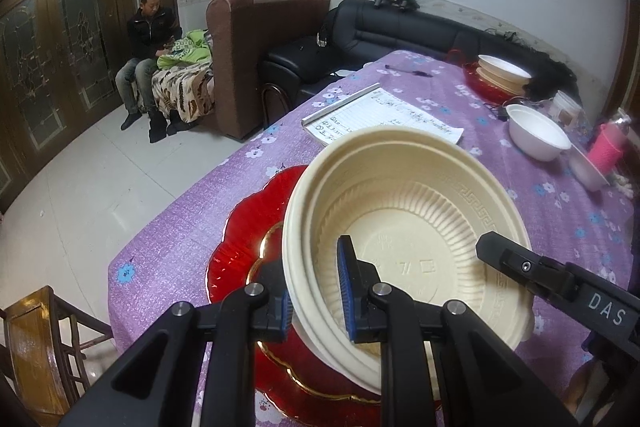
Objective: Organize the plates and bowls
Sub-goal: 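Lower the beige bowl onto the white paper plate and open the grippers, then move both grippers toward the white paper bowls beside the pink bottle, then close both grippers on the rim of the smaller white paper bowl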
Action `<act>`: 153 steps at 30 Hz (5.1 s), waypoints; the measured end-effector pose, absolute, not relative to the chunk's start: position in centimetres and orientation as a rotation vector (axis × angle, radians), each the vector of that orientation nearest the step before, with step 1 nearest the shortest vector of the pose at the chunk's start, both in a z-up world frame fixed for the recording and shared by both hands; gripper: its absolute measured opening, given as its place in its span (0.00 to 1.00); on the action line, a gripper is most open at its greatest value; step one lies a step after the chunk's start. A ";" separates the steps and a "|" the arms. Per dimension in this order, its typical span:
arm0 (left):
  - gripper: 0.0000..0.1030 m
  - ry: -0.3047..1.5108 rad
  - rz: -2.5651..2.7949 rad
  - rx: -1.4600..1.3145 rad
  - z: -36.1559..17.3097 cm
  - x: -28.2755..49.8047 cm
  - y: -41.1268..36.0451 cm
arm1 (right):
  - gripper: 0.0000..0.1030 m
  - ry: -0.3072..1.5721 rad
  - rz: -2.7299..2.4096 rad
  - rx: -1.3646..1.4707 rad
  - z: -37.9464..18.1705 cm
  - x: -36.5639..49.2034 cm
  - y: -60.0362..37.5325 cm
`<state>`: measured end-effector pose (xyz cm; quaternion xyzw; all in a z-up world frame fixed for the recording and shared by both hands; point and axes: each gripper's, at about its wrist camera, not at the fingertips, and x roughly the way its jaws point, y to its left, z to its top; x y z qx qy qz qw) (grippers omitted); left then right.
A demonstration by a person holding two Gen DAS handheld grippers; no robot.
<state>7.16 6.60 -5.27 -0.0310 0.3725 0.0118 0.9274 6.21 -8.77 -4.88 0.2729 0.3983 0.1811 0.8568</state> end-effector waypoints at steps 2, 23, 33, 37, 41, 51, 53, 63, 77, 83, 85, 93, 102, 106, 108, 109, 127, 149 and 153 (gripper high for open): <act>0.22 0.768 0.029 -0.061 -5.4 7.0 6.6 | 0.14 0.841 0.379 0.570 -4.9 6.2 -8.8; 0.61 0.637 0.120 0.021 -3.2 4.1 6.1 | 0.40 0.730 0.241 0.681 -6.3 4.1 -15.7; 0.67 0.554 0.081 0.081 -1.1 2.5 2.9 | 0.40 0.820 0.154 0.934 -10.4 5.3 -20.2; 0.67 0.542 0.057 0.097 -0.6 2.2 1.5 | 0.40 0.809 0.157 0.926 -10.0 5.1 -20.2; 0.67 0.540 0.034 0.112 -0.2 2.1 0.1 | 0.40 0.783 0.154 0.907 -9.5 4.4 -20.6; 0.67 0.549 -0.060 0.157 0.4 2.5 -5.0 | 0.40 0.749 0.154 0.890 -8.1 2.5 -23.1; 0.67 0.554 -0.087 0.165 0.5 2.8 -6.3 | 0.40 0.732 0.144 0.877 -7.4 1.9 -24.2; 0.67 0.577 -0.206 0.222 0.5 4.6 -13.4 | 0.40 0.664 0.055 0.798 -3.6 0.3 -31.2; 0.67 0.585 -0.286 0.267 0.7 8.7 -21.3 | 0.40 0.608 -0.031 0.745 -1.1 2.2 -37.5; 0.67 0.645 -0.276 0.253 -0.4 12.9 -24.2 | 0.40 0.585 -0.114 0.766 -1.0 3.8 -40.9; 0.67 0.678 -0.278 0.225 -0.7 15.0 -25.0 | 0.40 0.570 -0.159 0.766 -0.8 4.5 -42.1; 0.67 0.803 -0.192 -0.002 -2.2 21.4 -24.0 | 0.40 0.512 -0.314 0.930 -1.1 6.4 -47.0; 0.67 0.895 -0.076 -0.100 -6.7 24.2 -18.7 | 0.40 0.568 -0.365 0.958 -3.6 9.3 -47.8; 0.67 0.932 -0.048 -0.156 -7.0 25.1 -16.9 | 0.40 0.550 -0.368 0.905 -3.4 9.2 -47.3; 0.67 0.940 -0.035 -0.192 -6.9 25.3 -15.8 | 0.40 0.543 -0.340 0.910 -3.0 9.1 -47.0; 0.67 0.938 -0.021 -0.202 -6.8 25.3 -15.4 | 0.40 0.529 -0.334 0.920 -2.7 8.9 -46.7; 0.67 1.029 -0.040 -0.244 -7.9 25.8 -14.8 | 0.40 0.708 -0.165 0.813 0.2 14.5 -38.9; 0.67 1.005 -0.112 -0.167 -7.5 25.2 -17.0 | 0.35 0.834 -0.470 0.798 -4.9 16.8 -48.3; 0.67 1.006 -0.123 -0.162 -7.4 25.1 -17.3 | 0.14 0.826 -0.464 0.780 -4.8 16.1 -47.6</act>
